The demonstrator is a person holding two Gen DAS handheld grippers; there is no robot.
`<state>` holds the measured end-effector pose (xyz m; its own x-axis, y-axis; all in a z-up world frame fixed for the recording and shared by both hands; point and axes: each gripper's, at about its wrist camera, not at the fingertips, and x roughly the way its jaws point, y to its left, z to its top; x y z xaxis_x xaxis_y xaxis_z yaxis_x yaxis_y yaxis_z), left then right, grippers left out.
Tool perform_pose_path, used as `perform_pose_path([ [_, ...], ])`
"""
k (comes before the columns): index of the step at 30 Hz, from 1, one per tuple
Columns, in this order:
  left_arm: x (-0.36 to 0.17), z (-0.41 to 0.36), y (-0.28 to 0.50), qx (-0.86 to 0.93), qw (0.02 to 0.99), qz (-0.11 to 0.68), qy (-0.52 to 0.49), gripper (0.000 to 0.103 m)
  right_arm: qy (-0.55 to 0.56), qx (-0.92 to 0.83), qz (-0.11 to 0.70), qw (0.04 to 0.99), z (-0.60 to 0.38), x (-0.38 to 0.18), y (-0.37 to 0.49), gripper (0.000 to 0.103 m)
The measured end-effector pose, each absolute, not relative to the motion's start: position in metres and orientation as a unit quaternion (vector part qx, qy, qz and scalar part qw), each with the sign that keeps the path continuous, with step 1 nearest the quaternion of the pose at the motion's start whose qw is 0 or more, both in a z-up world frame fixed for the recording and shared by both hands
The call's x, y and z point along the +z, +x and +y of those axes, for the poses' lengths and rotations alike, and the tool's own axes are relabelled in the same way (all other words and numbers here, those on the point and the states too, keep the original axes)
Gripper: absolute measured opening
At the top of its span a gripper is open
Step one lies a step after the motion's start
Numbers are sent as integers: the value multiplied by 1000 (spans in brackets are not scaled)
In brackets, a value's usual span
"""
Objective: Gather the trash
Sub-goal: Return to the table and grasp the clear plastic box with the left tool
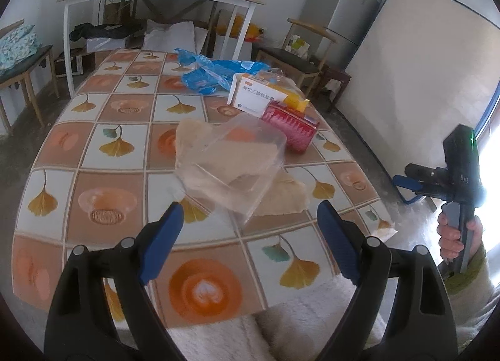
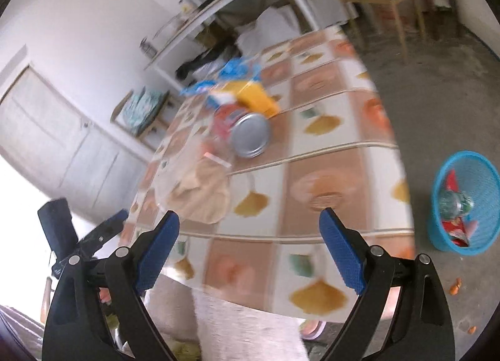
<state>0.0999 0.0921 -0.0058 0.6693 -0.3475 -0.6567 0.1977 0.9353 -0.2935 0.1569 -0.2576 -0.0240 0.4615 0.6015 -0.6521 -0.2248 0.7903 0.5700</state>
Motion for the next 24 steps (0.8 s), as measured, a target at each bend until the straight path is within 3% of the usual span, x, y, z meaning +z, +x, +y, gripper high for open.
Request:
perform_pose_path([
  [7,5,82,165,-209,883,418,-41,92,183,287,483,807,-205,-31,170,88],
  [13,-24,43,230,-228,827,508,78,92,179,298,496,795,-184,-42,177,88],
  [24,-50,32,255,-220,800,551,85,86,190,297,510,784,-189,-60,188,88],
])
